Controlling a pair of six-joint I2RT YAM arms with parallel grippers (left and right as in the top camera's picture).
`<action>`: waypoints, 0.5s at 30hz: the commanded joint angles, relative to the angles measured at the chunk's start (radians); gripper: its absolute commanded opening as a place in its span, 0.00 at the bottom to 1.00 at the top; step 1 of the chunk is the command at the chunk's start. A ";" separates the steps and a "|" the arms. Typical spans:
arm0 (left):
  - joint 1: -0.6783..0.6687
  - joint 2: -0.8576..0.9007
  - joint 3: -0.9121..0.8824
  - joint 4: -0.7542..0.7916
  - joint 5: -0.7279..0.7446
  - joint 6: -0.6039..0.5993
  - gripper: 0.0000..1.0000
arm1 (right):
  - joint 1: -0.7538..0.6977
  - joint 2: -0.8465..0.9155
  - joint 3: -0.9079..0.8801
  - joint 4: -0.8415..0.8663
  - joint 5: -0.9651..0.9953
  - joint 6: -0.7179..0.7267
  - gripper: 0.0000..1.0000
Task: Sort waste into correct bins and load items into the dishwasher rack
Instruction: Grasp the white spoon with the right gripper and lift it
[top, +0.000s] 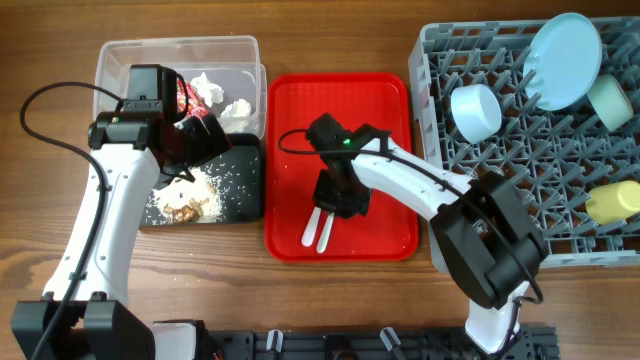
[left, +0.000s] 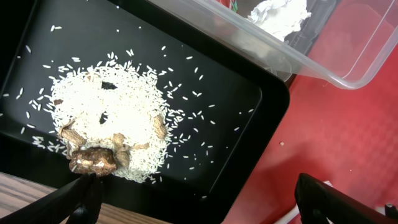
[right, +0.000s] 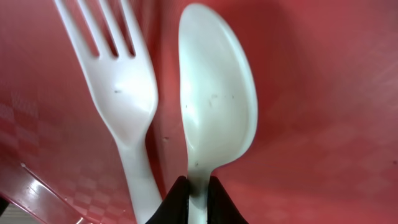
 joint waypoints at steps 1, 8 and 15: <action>0.006 -0.014 0.001 -0.001 -0.010 -0.010 1.00 | -0.038 0.021 -0.011 -0.010 0.040 -0.078 0.09; 0.006 -0.014 0.001 0.000 -0.010 -0.010 1.00 | -0.038 0.021 -0.011 0.001 0.024 -0.146 0.17; 0.006 -0.014 0.001 -0.005 -0.009 -0.010 1.00 | -0.035 0.021 -0.071 0.077 -0.024 -0.138 0.22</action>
